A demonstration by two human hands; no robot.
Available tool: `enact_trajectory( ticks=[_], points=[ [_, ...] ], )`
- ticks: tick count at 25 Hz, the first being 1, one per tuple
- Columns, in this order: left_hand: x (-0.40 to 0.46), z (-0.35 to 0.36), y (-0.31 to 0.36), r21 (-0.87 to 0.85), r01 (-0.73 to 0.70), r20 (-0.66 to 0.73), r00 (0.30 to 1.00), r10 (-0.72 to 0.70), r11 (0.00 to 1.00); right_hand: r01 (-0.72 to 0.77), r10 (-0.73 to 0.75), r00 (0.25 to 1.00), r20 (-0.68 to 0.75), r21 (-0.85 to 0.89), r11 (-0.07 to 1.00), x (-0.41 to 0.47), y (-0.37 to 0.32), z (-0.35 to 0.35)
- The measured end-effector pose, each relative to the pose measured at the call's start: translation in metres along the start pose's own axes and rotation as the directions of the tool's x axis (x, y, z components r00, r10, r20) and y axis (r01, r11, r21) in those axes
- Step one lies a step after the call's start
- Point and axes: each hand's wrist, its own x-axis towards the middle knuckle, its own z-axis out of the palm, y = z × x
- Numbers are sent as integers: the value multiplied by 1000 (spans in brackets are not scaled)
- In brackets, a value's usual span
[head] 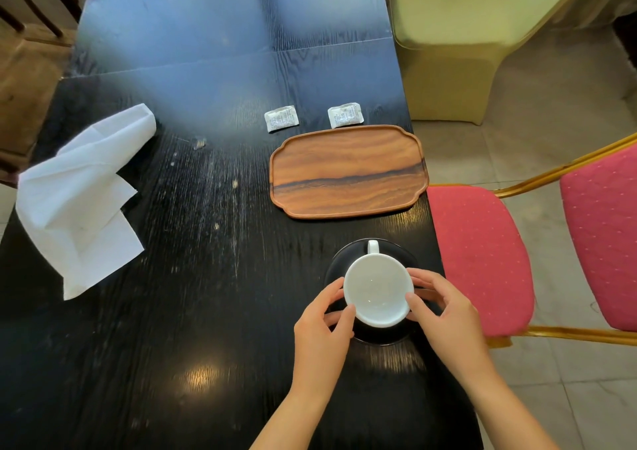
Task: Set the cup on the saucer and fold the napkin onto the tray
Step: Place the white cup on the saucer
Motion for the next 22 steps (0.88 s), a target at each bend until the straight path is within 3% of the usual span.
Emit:
enact_trajectory(
  ticks=[13,17,20,22],
  points=[
    [0,1,-8,26,-28,-27,999,29,999,27,-27,1000,7,-28,999,1,-4,0],
    [1,-21,9,291,-123,41,992,116,949,70,-76,997,-16,-241,968,0,-22,-13],
    [6,-53,32,615,-227,120,973,195,755,238,-248,968,42,-471,850,3,-56,-15],
    [6,-80,47,721,-247,105,962,251,647,340,-314,938,148,-565,752,6,-85,-2]
  ],
)
